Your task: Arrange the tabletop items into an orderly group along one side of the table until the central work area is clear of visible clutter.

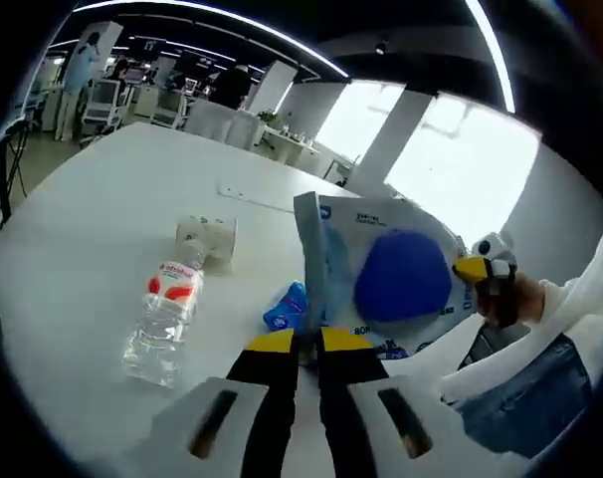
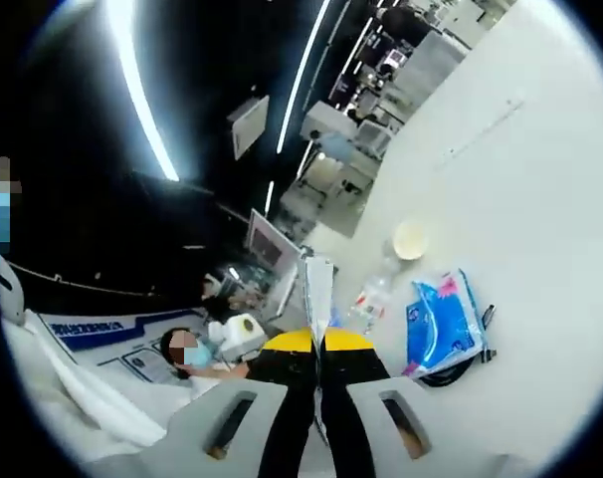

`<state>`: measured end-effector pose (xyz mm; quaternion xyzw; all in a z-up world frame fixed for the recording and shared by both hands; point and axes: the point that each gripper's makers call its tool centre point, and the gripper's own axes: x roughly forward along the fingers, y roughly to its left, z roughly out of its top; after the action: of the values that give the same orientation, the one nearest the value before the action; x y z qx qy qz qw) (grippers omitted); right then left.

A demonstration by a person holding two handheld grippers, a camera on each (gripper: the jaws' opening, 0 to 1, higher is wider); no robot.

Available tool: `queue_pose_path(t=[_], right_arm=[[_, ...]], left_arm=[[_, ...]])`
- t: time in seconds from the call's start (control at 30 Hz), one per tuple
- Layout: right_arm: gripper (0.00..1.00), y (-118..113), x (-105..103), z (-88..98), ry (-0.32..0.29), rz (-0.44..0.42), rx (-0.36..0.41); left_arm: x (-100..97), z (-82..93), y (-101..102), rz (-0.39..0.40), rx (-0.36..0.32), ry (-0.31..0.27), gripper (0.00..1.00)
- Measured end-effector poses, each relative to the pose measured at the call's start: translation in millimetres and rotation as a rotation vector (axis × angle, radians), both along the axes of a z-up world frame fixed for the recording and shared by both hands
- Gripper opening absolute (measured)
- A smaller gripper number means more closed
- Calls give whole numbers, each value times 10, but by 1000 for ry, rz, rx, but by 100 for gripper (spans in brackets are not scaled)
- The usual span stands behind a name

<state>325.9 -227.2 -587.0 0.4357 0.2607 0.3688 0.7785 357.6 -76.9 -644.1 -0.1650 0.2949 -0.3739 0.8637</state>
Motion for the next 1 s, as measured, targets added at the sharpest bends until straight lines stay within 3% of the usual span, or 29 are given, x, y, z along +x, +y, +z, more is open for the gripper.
queue_pose_path(t=[0.17, 0.33, 0.53, 0.67, 0.77, 1.0], right_arm=[[0, -108, 8, 5, 8, -34, 17], [0, -300, 77, 34, -10, -77, -35], [0, -593, 202, 26, -3, -109, -144], [0, -791, 281, 130, -41, -122, -227], [0, -931, 338, 190, -61, -129, -284], [0, -1103, 439, 302, -82, -137, -345]], left_arm=[[-53, 67, -107, -36, 33, -12, 0], [-84, 171, -226, -84, 49, -28, 0], [-56, 309, -482, -121, 38, -18, 0], [-34, 340, -657, -157, 57, -32, 0], [25, 424, -815, -169, 35, -42, 0], [149, 522, -1014, -180, 32, -40, 0]])
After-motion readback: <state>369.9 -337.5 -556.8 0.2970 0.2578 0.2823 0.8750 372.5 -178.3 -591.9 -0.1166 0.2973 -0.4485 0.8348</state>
